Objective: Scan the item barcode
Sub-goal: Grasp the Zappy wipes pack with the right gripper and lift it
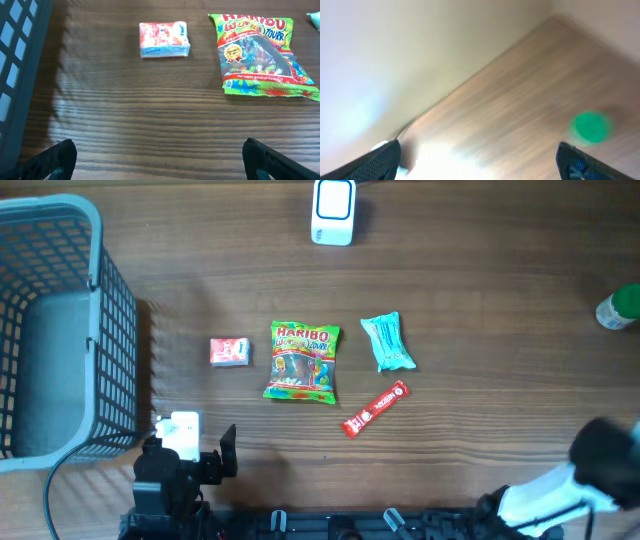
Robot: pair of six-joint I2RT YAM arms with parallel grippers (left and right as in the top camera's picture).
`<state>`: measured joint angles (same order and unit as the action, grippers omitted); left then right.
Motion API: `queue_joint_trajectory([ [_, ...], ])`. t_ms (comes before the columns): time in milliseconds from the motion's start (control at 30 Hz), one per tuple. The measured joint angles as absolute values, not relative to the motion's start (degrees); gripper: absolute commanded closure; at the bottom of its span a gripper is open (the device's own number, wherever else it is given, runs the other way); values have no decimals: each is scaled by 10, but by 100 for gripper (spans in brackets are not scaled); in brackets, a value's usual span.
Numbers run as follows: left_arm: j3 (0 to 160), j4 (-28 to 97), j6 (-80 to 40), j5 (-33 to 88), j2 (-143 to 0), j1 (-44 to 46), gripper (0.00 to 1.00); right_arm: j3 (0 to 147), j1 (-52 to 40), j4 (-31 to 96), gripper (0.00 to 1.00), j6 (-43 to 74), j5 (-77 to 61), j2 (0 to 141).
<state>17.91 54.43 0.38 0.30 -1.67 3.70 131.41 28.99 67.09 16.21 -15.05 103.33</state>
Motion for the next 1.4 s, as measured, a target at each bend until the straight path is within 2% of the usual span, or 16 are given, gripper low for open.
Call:
queue_joint_trajectory([
  [133,179,544,4,3,-17,37,0,1312,77,815,0,157,-95,999],
  [200,179,544,4,3,-17,37,0,1281,-1,841,2,156,-68,1017],
  [300,179,545,4,3,-17,37,0,1195,-117,846,10,153,-21,1051],
  [500,179,545,4,3,-17,37,0,1069,-273,806,11,182,66,1115],
  [567,179,545,4,3,-17,37,0,1046,-317,790,16,206,131,1136],
  [600,179,545,4,3,-17,37,0,1037,-327,787,20,212,148,1146],
  [800,179,545,4,3,-17,37,0,1016,-342,771,22,230,201,1251],
  [1033,179,545,4,3,-17,37,0,1016,-343,732,25,232,247,1295],
  [1067,179,545,4,3,-17,37,0,1016,-343,731,29,232,260,1304],
  [1133,179,545,4,3,-17,37,0,1016,-344,731,47,233,275,1324],
  [1200,179,545,4,3,-17,37,0,1018,-346,736,72,237,286,1336],
  [1233,179,544,4,3,-17,37,0,1020,-348,745,92,237,289,1342],
  [1267,179,545,4,3,-17,37,0,1021,-349,755,95,239,299,1351],
  [1400,179,544,4,3,-17,37,0,1033,-354,807,95,238,304,1357],
])
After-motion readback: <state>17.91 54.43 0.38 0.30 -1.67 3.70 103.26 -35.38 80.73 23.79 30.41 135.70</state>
